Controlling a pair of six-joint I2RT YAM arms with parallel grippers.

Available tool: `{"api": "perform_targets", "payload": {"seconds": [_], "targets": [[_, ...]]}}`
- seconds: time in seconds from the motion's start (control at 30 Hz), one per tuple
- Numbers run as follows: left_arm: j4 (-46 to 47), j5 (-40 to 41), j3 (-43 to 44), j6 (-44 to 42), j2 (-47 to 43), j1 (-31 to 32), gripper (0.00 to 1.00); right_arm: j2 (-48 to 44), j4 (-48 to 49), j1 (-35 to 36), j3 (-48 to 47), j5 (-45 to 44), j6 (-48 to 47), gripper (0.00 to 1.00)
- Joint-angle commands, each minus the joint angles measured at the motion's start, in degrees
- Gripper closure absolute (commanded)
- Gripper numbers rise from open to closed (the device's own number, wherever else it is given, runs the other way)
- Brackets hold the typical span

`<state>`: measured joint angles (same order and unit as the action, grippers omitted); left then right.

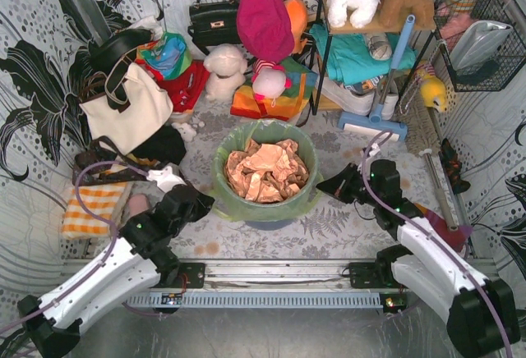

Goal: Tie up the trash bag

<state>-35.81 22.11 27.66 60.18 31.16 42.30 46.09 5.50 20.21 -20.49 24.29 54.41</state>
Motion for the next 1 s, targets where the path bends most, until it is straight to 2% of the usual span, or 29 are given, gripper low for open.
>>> {"api": "perform_targets", "payload": {"seconds": [0.0,0.3,0.6,0.97], "targets": [[-0.9,3.6,5.8,-7.0,-2.0,-0.3,1.0,-5.3,-7.6,-0.2,-4.4,-3.5,-0.7,1.0],[5.5,1.7,14.0,-17.7,-3.4,-0.3,1.0,-8.0,-4.2,-0.2,-10.8,-3.3,1.0,1.0],[15.2,-5.8,14.4,-24.8,-6.7,-0.3,1.0,-12.7,-1.1,-0.2,-12.7,-3.4,2.8,1.0],[25.2,-12.4,15.9,-29.1,-6.0,-0.4,1.0,-8.2,10.1,-0.2,-17.2,3.4,2.5,1.0]]}}
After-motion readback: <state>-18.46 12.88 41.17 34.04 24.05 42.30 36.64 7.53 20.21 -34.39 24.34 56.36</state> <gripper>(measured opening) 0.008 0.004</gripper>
